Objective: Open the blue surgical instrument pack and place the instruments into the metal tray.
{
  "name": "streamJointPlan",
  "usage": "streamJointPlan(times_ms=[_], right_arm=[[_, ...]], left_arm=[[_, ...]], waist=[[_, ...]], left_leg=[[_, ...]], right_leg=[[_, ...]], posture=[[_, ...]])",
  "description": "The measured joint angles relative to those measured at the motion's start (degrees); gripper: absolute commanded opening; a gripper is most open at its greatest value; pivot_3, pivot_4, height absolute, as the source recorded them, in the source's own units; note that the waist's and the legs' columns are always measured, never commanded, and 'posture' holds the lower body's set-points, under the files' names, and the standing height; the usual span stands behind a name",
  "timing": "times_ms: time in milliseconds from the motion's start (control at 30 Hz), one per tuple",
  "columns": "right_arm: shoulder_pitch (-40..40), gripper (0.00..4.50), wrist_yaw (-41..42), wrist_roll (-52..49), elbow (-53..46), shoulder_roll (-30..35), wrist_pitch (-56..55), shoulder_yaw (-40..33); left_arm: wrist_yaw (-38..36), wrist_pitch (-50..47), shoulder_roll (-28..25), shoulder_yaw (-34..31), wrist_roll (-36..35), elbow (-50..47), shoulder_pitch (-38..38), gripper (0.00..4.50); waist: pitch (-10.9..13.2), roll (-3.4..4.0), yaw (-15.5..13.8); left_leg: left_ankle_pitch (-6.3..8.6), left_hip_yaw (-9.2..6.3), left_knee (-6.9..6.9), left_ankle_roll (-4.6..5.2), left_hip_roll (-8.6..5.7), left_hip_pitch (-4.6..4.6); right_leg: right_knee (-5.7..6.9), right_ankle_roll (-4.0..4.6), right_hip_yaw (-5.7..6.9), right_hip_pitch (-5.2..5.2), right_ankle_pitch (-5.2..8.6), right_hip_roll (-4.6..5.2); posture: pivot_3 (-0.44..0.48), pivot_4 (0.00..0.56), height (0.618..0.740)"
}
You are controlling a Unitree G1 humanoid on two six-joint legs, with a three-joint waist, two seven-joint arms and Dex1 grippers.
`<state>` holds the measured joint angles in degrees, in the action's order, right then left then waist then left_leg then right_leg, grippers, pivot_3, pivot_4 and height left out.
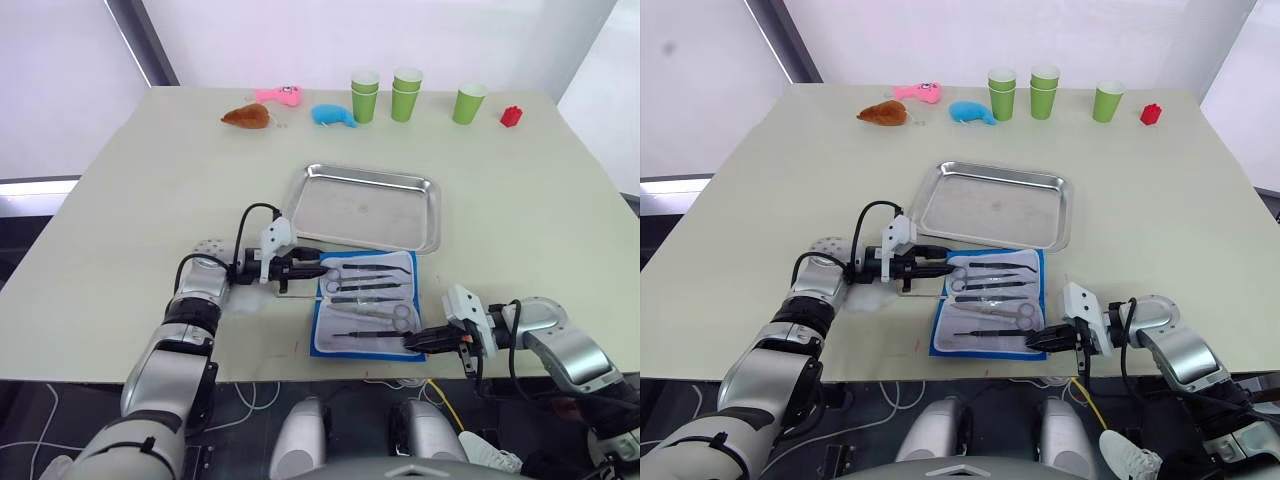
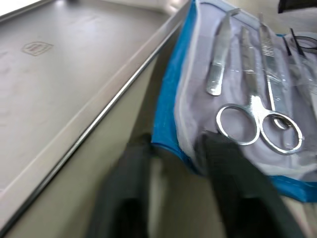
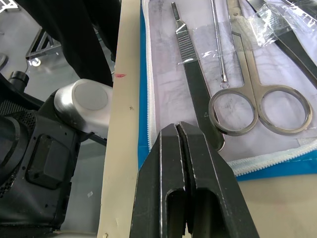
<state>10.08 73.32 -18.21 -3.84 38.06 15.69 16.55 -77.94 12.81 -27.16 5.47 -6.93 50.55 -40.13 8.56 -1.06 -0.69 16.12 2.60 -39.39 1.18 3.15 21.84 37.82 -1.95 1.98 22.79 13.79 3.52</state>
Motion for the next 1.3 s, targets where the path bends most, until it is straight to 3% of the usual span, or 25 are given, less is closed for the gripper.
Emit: streamJointPlan(times_ms=[33,67,133,200,233,267,500,567,833,1033,1300], right_arm=[[0.0,0.00,0.0,0.0,0.0,0.0,0.0,0.0],[0.0,0.00,0.0,0.0,-0.1,0.0,0.0,0.0],[0.0,0.00,0.0,0.0,-0.1,0.0,0.1,0.0],[0.0,0.49,0.0,0.0,-0.1,0.0,0.2,0.0],[0.0,0.49,0.0,0.0,-0.1,0.0,0.3,0.0],[-0.1,1.09,0.1,-0.2,-0.2,0.0,0.6,0.0],[-0.3,3.94,1.2,-1.7,-2.6,0.5,2.8,0.5],[-0.4,4.41,1.7,-2.2,-3.2,1.0,2.9,0.6],[-0.7,4.41,1.1,-3.7,-5.1,2.2,5.9,0.3],[-1.9,4.41,0.4,-5.4,-7.3,3.8,8.3,-2.1],[-5.4,4.41,-0.9,-10.9,-10.5,5.6,9.2,-10.2]], left_arm=[[0.4,0.0,0.0,-0.2,0.0,0.0,0.1,3.47],[0.8,0.2,0.0,-0.4,0.0,0.0,0.2,4.08],[1.1,0.4,-0.1,-0.5,0.0,0.0,0.3,4.21],[1.6,0.6,-0.2,-0.6,0.0,0.0,0.3,4.24],[1.6,0.6,-0.2,-0.7,0.0,0.0,0.4,4.24],[1.6,0.7,-0.2,-0.7,0.0,-0.2,0.6,4.24],[1.7,1.2,-0.7,-1.6,-0.1,-0.6,1.4,4.24],[1.8,1.2,-0.9,-1.8,-0.1,-0.6,1.5,4.24],[1.0,-0.3,-1.8,-2.8,-1.8,-3.9,3.5,4.24],[0.1,-2.9,-2.7,-3.4,-3.7,-7.9,5.0,4.24],[-2.2,-5.4,-4.2,-5.8,-8.7,-15.2,6.2,4.24]], waist=[[0.0,0.00,0.0],[0.0,0.00,0.0],[0.0,-0.01,0.0],[0.0,-0.02,0.0],[0.0,-0.02,0.0],[0.0,-0.02,0.0],[0.0,-0.07,0.2],[0.0,-0.08,0.3],[0.0,-0.12,0.2],[0.0,-0.15,-0.1],[0.3,-0.25,-0.1]], left_leg=[[0.00,0.00,0.01,0.00,0.00,0.00],[0.00,0.00,0.02,0.00,0.00,0.00],[0.00,0.00,0.03,0.00,0.00,0.00],[0.00,0.01,0.04,0.00,0.00,0.00],[0.00,0.01,0.04,0.00,0.00,0.00],[0.00,0.02,0.04,0.00,0.00,0.00],[0.00,0.07,0.04,0.00,0.04,-0.08],[0.00,0.08,0.04,0.00,0.04,-0.09],[0.01,0.08,0.06,-0.01,0.04,0.10],[0.01,0.06,0.04,0.00,0.00,0.77],[0.01,0.03,0.09,0.00,0.00,0.97]], right_leg=[[-0.01,-0.01,0.00,0.00,-0.01,0.00],[-0.03,-0.02,0.00,0.00,-0.01,0.00],[-0.04,-0.02,0.00,0.00,-0.01,0.00],[-0.04,0.00,0.00,0.00,0.00,0.00],[-0.05,0.01,0.00,0.00,0.01,0.00],[-0.05,0.02,0.00,0.00,0.01,0.01],[-0.04,0.08,-0.06,0.00,0.09,0.00],[-0.04,0.09,-0.07,0.00,0.09,0.00],[-0.11,0.11,-0.09,0.15,0.05,0.02],[-0.09,-0.04,-0.08,0.76,-0.06,0.00],[-0.14,-0.07,-0.05,0.90,-0.05,-0.03]], posture=[[0.000,0.150,0.739],[0.000,0.150,0.739],[0.000,0.150,0.739],[0.000,0.150,0.739],[0.000,0.150,0.739],[0.000,0.150,0.739],[0.000,0.150,0.739],[0.000,0.150,0.739],[0.000,0.150,0.739],[0.000,0.150,0.739],[0.000,0.150,0.739]])
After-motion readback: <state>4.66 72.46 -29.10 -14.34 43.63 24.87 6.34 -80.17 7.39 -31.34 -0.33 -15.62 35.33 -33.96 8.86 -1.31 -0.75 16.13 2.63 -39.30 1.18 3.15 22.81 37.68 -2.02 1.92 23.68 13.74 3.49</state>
